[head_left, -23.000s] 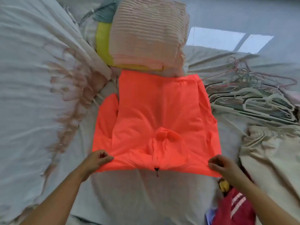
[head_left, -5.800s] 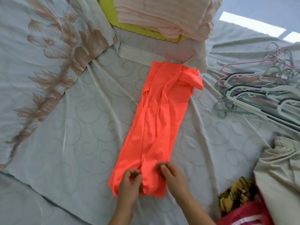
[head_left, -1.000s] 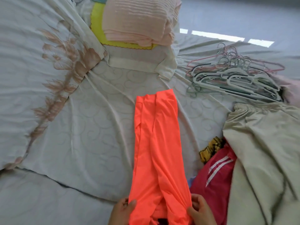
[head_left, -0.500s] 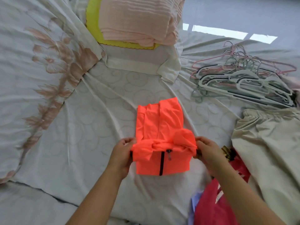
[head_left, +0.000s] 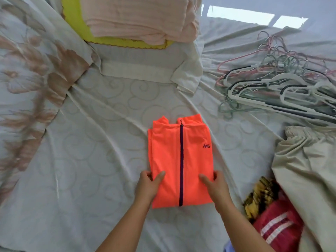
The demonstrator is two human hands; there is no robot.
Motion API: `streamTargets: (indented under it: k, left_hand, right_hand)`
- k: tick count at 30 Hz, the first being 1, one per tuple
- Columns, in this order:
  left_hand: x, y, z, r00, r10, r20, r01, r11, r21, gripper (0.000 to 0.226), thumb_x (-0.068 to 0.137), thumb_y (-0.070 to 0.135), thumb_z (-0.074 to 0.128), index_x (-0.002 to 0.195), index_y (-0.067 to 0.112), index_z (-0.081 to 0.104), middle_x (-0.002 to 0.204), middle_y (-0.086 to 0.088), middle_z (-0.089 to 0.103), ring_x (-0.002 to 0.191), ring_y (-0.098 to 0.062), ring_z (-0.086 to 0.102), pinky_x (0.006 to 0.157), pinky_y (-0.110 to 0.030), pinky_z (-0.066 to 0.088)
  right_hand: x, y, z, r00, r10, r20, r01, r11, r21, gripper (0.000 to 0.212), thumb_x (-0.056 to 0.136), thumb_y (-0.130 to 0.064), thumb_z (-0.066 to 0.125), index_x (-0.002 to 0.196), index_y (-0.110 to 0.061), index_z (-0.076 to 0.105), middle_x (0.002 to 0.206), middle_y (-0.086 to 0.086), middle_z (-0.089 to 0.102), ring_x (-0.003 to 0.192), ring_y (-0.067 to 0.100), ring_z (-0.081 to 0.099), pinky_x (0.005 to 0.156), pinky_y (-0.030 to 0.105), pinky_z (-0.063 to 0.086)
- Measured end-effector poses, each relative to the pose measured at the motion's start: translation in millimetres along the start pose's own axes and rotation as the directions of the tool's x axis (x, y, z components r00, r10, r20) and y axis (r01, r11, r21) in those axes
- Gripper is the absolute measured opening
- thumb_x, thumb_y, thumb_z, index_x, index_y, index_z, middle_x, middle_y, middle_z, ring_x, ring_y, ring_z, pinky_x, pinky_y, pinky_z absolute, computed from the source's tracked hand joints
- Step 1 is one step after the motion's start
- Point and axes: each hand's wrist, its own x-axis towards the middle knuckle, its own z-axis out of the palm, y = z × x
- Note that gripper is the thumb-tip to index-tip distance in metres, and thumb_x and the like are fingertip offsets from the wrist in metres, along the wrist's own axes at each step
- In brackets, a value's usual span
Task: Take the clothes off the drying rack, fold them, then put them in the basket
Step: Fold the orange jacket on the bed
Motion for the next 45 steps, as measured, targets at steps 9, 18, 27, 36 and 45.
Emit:
streamTargets:
  k: [9,18,27,36,45]
  left_hand:
    - [-37,18,-4,0.989,0.124,0.086,-0.101,0.967,-0.234,0.032,0.096,0.017,0.048,0.127,0.016,0.052,0.118,0.0,0.061,0.109,-0.018,0.056,0.098,-0.03,0.041]
    - [-126,73,10,0.983,0.149,0.105,-0.089,0.893,-0.44,0.013,0.094,0.012,0.051,0.099,0.021,0.059,0.097,-0.003,0.067,0.085,-0.019,0.061,0.072,-0.032,0.048]
    - [-272,136,105,0.956,0.289,0.051,-0.22,0.82,-0.528,0.021,0.095,0.015,0.047,0.114,0.018,0.056,0.095,-0.008,0.066,0.08,-0.021,0.061,0.046,-0.028,0.053]
    - [-353,203,219,0.93,0.317,0.184,-0.147,0.783,-0.604,0.028,0.097,0.018,0.045,0.12,0.006,0.055,0.089,-0.016,0.063,0.07,-0.023,0.058,0.04,-0.023,0.049]
    - [-331,315,322,0.864,0.34,0.372,-0.063,0.805,-0.589,0.023,0.097,0.017,0.044,0.112,0.008,0.059,0.088,-0.013,0.068,0.069,-0.021,0.065,0.049,-0.029,0.056]
  right_hand:
    - [-23,-13,-28,0.894,0.14,0.426,-0.302,0.89,0.342,0.055,0.058,-0.027,0.079,0.106,-0.005,0.064,0.093,0.011,0.074,0.082,0.023,0.071,0.065,0.032,0.055]
    - [-69,-25,-105,0.895,-0.093,0.436,-0.232,0.738,0.634,0.021,0.083,-0.012,0.065,0.104,-0.01,0.063,0.085,0.008,0.074,0.071,0.019,0.07,0.057,0.03,0.056]
    - [-112,-5,-271,0.87,-0.343,0.354,-0.051,0.651,0.757,0.028,0.085,-0.008,0.06,0.114,-0.004,0.059,0.092,0.016,0.068,0.072,0.022,0.067,0.061,0.033,0.055]
    - [-103,11,-423,0.909,-0.385,0.158,0.138,0.636,0.76,0.013,0.089,-0.006,0.053,0.094,-0.006,0.064,0.095,0.024,0.066,0.074,0.024,0.065,0.066,0.036,0.053]
    - [-46,-23,-541,0.908,-0.418,0.023,0.209,0.501,0.84,0.014,0.092,-0.002,0.046,0.091,-0.001,0.06,0.062,0.011,0.068,0.051,0.015,0.066,0.042,0.022,0.05]
